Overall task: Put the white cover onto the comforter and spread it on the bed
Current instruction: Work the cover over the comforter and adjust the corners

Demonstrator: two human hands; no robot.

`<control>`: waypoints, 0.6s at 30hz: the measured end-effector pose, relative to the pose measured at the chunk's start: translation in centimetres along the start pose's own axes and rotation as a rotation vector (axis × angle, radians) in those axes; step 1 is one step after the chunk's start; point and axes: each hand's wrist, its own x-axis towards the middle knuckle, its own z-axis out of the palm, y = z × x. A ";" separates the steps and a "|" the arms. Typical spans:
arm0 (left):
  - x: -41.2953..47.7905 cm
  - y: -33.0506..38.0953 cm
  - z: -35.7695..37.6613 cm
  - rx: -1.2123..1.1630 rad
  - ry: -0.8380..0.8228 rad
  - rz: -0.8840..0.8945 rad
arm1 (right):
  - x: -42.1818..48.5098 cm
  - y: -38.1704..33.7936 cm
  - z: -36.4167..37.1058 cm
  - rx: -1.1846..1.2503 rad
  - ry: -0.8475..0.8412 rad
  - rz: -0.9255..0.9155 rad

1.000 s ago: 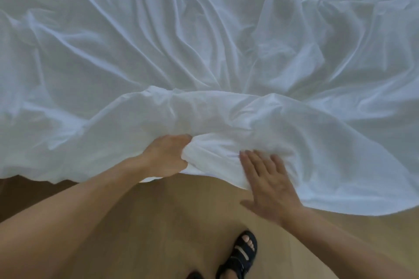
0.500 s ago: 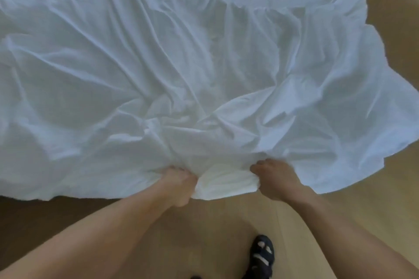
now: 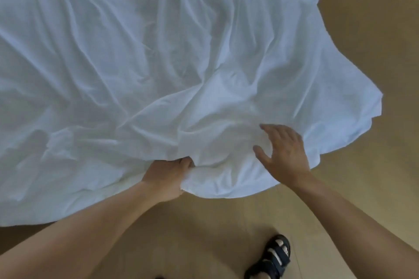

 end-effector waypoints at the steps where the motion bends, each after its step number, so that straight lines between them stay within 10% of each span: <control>1: 0.5 0.8 -0.2 -0.023 0.005 -0.027 | 0.8 2.3 -1.2 -0.052 0.048 0.100; 9: 6.4 7.1 -1.0 0.127 0.015 -0.098 | 7.7 14.1 -9.6 0.171 0.087 0.768; 18: 7.0 6.0 -4.2 -0.251 0.027 -0.234 | 10.3 15.3 -7.9 0.618 -0.190 0.861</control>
